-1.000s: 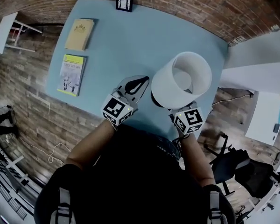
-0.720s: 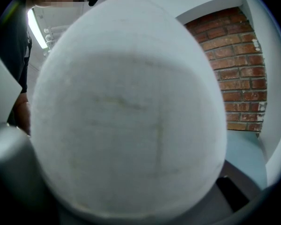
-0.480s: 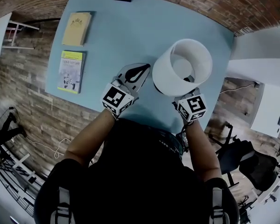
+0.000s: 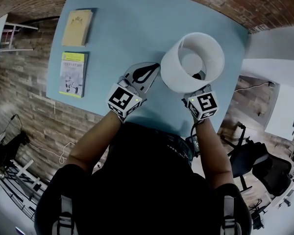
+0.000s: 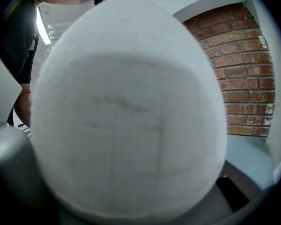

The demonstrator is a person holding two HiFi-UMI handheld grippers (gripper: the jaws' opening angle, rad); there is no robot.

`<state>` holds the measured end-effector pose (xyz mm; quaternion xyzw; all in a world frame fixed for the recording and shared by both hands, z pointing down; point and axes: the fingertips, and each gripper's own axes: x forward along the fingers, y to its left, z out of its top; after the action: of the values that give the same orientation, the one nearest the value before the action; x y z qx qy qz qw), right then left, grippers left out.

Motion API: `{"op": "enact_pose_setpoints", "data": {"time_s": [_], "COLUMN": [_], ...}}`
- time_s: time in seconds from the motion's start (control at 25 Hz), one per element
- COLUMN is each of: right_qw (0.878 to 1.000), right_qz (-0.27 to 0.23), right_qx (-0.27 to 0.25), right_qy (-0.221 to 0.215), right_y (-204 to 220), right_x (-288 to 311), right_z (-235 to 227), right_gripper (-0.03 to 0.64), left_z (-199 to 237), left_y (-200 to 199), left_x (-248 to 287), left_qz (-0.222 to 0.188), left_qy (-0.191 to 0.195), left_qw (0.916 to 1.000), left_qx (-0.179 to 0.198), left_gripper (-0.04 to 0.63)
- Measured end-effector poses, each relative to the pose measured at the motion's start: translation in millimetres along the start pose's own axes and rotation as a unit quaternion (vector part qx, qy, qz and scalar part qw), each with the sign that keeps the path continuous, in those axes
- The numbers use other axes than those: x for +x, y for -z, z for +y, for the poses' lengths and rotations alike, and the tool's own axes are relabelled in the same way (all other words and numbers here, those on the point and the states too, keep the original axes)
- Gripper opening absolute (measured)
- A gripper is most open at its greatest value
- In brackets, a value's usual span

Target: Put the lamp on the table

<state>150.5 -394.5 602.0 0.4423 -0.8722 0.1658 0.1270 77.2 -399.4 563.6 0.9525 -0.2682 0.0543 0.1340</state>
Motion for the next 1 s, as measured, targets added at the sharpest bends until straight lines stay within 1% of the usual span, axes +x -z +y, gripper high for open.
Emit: {"op": "enact_pose_setpoints", "data": {"time_s": [0.4, 0.76, 1.0], "right_qw": [1.0, 1.0, 1.0], "right_qz": [0.006, 0.008, 0.006], "right_qx": [0.007, 0.013, 0.002], "right_qy": [0.002, 0.0, -0.009], "right_y": [20.2, 33.6, 38.6], "right_x": [14.2, 19.9, 17.1], "right_z": [-13.3, -13.7, -9.2], "right_gripper": [0.132, 0.132, 0.133], "left_z": [14.6, 23.1, 20.7], "left_y": [10.3, 15.1, 20.3], "left_x": [4.7, 6.7, 6.9], "left_qz": [0.007, 0.012, 0.015], "left_qy": [-0.008, -0.016, -0.018], "left_qw": [0.9999, 0.9996, 0.9994], "left_qx": [-0.011, -0.018, -0.026], "left_gripper": [0.009, 0.009, 0.009]}}
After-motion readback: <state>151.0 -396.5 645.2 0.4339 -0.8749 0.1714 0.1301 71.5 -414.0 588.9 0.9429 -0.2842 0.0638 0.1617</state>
